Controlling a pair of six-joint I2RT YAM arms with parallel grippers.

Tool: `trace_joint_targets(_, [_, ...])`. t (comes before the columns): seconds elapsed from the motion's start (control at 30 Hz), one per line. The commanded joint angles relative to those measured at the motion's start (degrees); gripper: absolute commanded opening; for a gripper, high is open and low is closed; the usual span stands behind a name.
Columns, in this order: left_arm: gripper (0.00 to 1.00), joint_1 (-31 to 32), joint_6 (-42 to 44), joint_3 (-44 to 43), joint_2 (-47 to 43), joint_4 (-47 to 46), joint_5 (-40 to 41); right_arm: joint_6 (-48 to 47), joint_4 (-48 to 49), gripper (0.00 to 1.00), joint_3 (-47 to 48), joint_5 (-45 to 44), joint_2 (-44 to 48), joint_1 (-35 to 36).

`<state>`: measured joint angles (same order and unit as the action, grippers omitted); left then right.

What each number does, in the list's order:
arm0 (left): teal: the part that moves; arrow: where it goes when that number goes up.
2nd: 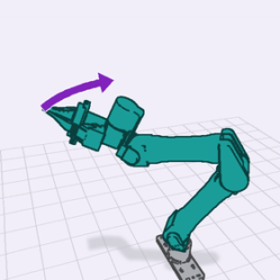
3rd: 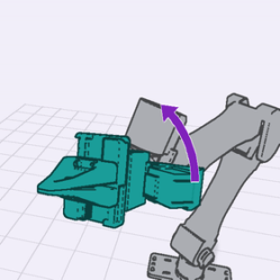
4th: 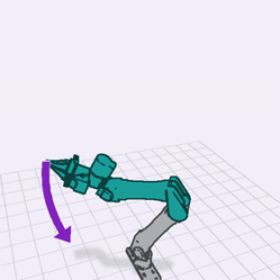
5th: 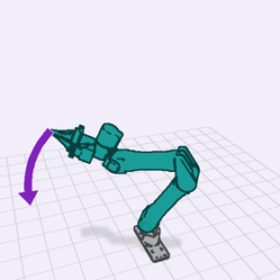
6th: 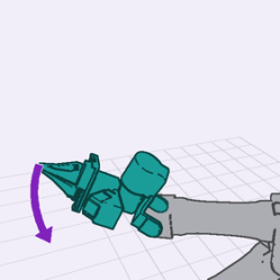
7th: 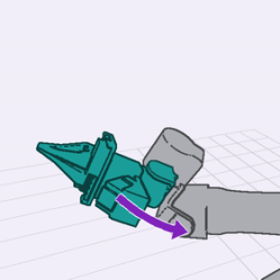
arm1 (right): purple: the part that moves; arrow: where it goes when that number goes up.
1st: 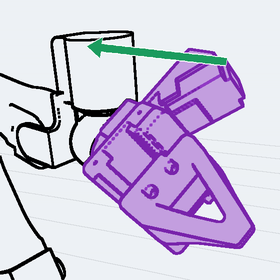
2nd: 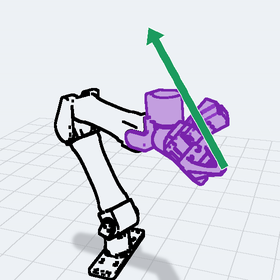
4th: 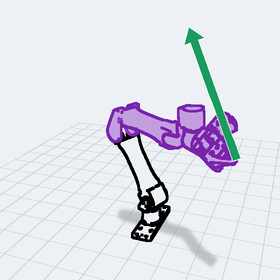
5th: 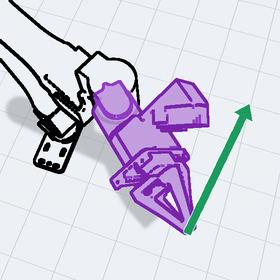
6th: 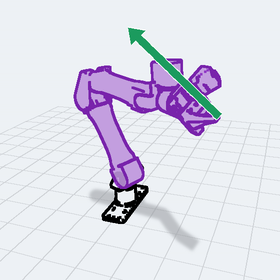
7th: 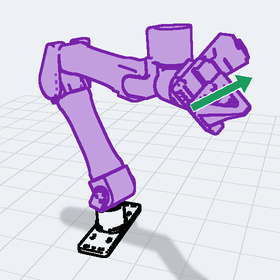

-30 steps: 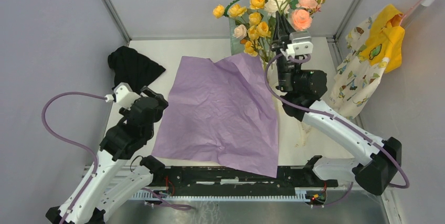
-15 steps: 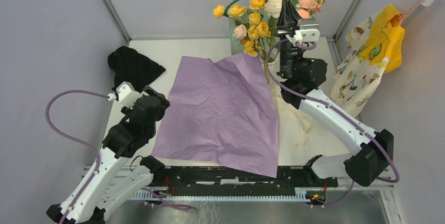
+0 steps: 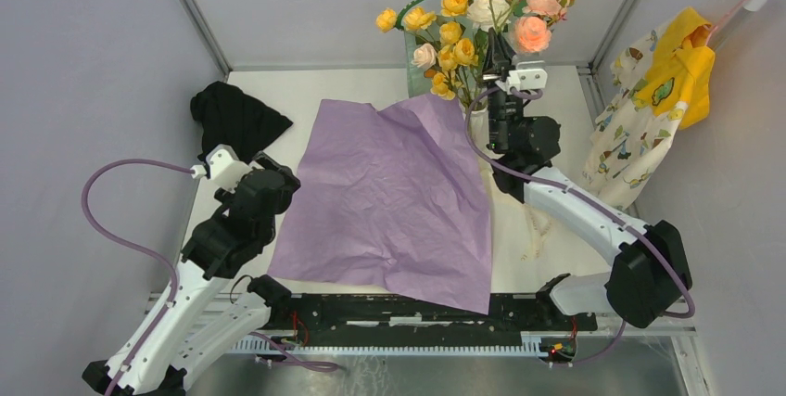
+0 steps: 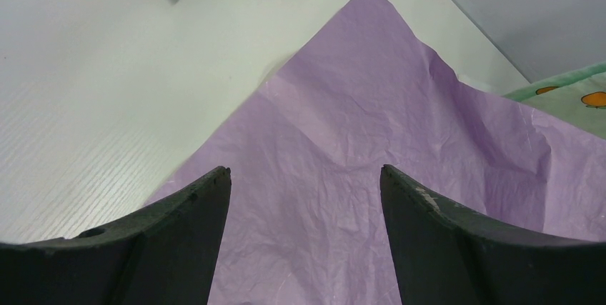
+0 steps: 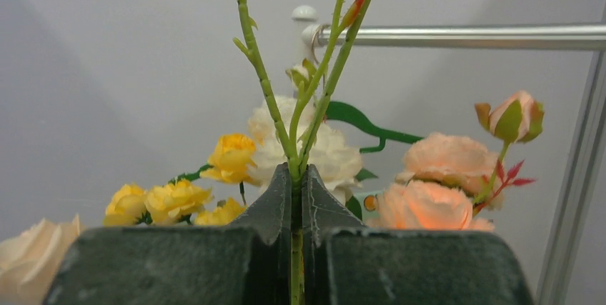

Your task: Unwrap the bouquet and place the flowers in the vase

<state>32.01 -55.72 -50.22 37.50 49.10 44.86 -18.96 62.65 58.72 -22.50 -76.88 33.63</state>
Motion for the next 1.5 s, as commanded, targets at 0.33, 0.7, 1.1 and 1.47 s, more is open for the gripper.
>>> trace_joint_targets(0.33, [0.82, 0.1, 1.3, 0.4, 0.8, -3.4, 0.1, 8.1, 7.5, 0.0, -13.3, 0.8, 0.7, -0.9])
trace_joint_targets(0.7, [0.82, 0.1, 1.4, 0.3, 1.2, -3.8, -0.3, 12.5, 7.7, 0.0, -18.7, 1.1, -1.9, -0.9])
trace_joint_targets(1.1, [0.82, 0.1, 1.5, 0.4, 1.4, -3.8, -0.3, 15.4, 6.6, 0.01, -20.5, 1.6, -5.4, -1.0])
trace_joint_targets(1.47, [0.82, 0.1, 1.4, 0.7, 1.5, -3.8, -0.3, 17.2, 5.8, 0.1, -23.6, 2.6, -3.6, -1.0])
